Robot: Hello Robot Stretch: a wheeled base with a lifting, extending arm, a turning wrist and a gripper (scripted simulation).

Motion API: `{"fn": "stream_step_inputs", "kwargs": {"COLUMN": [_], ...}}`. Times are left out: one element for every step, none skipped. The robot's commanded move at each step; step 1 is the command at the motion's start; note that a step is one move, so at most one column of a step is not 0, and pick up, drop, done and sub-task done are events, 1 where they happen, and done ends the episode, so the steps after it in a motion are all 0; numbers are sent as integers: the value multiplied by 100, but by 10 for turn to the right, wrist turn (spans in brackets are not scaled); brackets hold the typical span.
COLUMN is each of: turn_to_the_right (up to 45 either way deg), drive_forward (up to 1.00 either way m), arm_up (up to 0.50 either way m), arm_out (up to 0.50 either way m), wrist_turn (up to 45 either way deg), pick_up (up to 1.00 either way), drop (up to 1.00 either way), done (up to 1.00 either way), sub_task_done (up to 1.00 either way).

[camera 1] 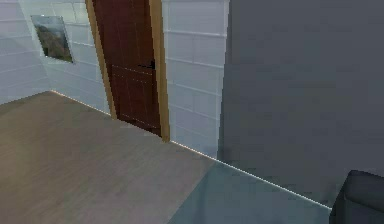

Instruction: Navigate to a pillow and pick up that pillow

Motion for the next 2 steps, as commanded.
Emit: {"fn": "stream_step_inputs", "kwargs": {"turn_to_the_right": [0, 0], "drive_forward": [0, 0], "arm_up": [0, 0], "arm_out": [0, 0], "wrist_turn": [450, 450], "pick_up": [0, 0], "drop": [0, 0], "done": [0, 0], "sub_task_done": [0, 0]}}
